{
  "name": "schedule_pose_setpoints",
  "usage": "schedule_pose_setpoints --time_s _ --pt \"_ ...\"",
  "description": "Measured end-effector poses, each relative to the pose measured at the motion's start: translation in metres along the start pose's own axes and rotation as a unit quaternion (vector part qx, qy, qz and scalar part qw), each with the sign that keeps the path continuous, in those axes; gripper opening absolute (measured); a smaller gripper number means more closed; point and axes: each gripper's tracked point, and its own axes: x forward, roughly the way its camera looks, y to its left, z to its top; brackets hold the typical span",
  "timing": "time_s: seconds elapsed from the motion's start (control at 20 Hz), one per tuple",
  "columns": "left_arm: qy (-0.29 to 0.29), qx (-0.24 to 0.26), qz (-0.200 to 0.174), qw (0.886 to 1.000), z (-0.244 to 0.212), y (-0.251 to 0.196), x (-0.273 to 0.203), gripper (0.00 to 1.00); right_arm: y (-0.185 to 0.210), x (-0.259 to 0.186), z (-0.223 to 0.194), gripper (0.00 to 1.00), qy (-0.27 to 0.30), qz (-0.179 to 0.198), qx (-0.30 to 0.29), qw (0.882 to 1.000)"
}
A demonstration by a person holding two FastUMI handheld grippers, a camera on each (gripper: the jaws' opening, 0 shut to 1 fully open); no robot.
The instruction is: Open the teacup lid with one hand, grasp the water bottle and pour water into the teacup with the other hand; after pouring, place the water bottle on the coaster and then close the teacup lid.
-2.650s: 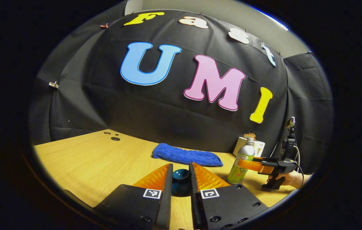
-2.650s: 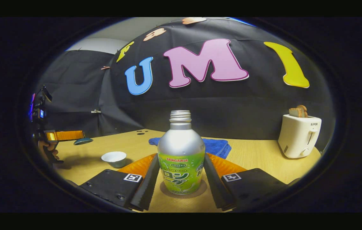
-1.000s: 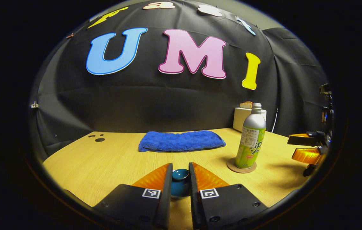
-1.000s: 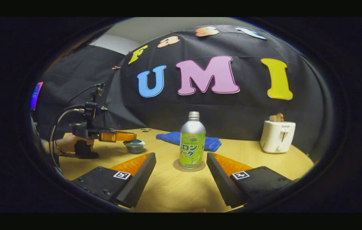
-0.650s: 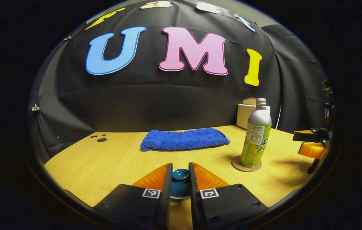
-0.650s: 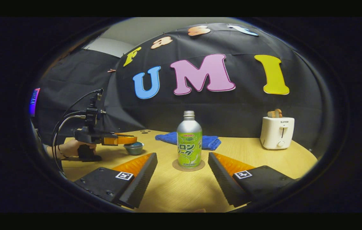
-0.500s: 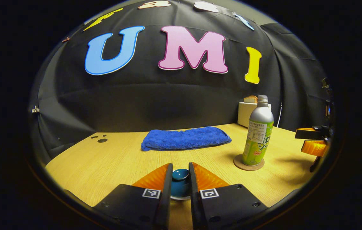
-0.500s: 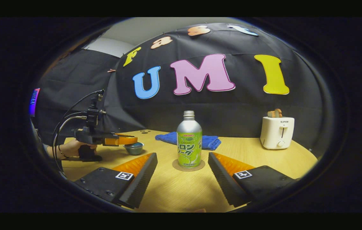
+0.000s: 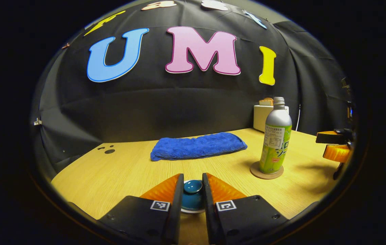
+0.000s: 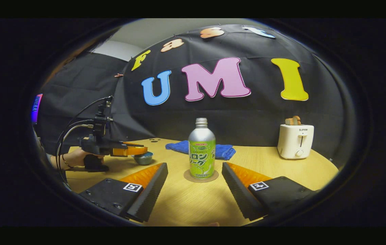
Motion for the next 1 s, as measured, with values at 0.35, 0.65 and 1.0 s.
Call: schedule_pose_setpoints --time_s 0.35,0.65,1.0 --pt "-0.005 0.032 0.027 0.999 -0.001 0.004 -0.010 0.52 0.000 0.001 0.001 0.98 0.000 0.000 0.000 1.000" --pt "-0.040 0.001 0.040 0.998 0.003 0.008 -0.040 0.95 0.000 0.000 0.000 0.98 0.000 -0.001 0.000 1.000" --pt "-0.090 -0.037 0.047 0.994 0.011 0.010 -0.066 0.98 -0.006 -0.001 0.001 0.98 0.000 -0.018 0.000 1.000"
